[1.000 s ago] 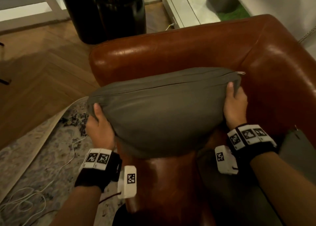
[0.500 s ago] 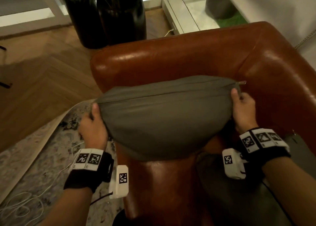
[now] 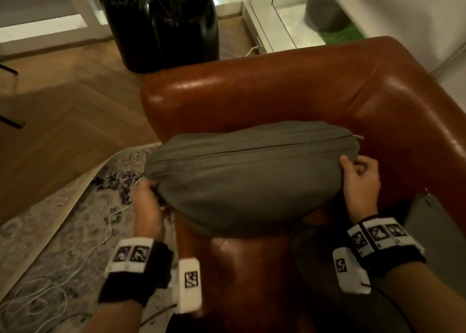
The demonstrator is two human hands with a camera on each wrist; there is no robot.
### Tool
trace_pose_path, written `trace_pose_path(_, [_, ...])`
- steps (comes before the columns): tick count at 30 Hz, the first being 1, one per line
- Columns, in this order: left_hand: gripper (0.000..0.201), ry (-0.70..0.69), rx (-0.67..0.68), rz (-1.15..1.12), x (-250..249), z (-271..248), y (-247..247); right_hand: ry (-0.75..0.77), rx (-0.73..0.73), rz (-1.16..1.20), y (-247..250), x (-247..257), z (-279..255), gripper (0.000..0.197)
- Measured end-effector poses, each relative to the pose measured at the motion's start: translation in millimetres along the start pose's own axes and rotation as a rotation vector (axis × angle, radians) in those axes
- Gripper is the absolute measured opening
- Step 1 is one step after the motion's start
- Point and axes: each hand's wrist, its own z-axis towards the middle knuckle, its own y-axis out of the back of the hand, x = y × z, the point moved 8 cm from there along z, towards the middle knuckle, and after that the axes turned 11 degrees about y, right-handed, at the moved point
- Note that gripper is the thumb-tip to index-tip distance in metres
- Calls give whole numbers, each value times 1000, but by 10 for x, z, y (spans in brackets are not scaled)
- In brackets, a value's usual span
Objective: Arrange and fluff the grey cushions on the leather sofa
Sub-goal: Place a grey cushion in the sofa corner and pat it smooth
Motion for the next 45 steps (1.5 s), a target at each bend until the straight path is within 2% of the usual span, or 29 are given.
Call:
trace_pose_path(2, [47,-134,-79,103,-459,18,15,67,2,-34,37,281,232,53])
trace_pose_path(3, [57,-220,-132,229,-693,17,-25,117,34,-134,14,450,384,57])
trace_pose_path(5, [71,-306,-198,610,-1038,41,-293,171,206,-434,-196,713,674,64])
trace_pose_path(6, [77,-272,-156,777,-1081,71,-471,148,328,-533,-340,768,771,70])
trace_pose_path(8, [75,-257,-86,959,-1081,124,-698,38,514,-540,-556,754,863,77])
trace_pose_path(9, [66,-309,-92,980,-1099,152,-713,23,540,-486,-595,738,899,70])
trace_pose_path(11, [42,-448,-140,911,-1112,187,-602,78,474,-380,-550,726,942,44])
trace_pose_path(12, [38,-465,-142,865,-1079,207,-530,89,440,-339,-513,701,938,37])
trace_pose_path(17, [36,-384,-135,625,-904,237,-430,59,335,-271,-431,639,799,41])
trace_pose_path(19, [45,-352,-159,465,-856,204,-247,6,243,-211,-272,576,728,47])
trace_pose_path(21, [64,-252,-153,355,-705,152,-60,-127,189,-68,-148,392,601,57])
trace_pose_path(22, [71,-218,-146,349,-614,101,-1,-207,193,28,-136,296,507,55])
trace_pose_path(23, [70,-214,-133,368,-552,19,7,-253,199,132,-142,241,415,48])
trace_pose_path(24, [59,-255,-123,378,-522,-55,-3,-258,193,216,-143,252,337,39])
trace_pose_path(26, [43,-358,-99,336,-552,-246,-24,-181,134,319,-86,340,310,29])
trace_pose_path(28, [39,-376,-86,242,-581,-263,1,-137,82,378,-20,437,338,26])
trace_pose_path(31, [54,-315,-117,200,-529,-66,7,-165,55,386,-72,443,403,32])
trace_pose_path(34, [62,-283,-185,200,-391,-14,-95,-311,79,321,-192,261,252,58])
trace_pose_path(35, [57,-292,-175,180,-362,-30,-147,-328,96,380,-253,217,208,56])
trace_pose_path(39, [46,-384,-176,172,-324,-68,-180,-268,104,482,-337,167,125,28])
trace_pose_path(42, [41,-319,-199,150,-187,-24,-159,-429,98,484,-364,-32,85,14])
trace_pose_path(44, [37,-279,-182,120,-134,-26,-172,-463,69,331,-316,-116,129,15])
trace_pose_path(45, [37,-264,-171,116,-140,-46,-170,-369,41,163,-241,-91,203,27])
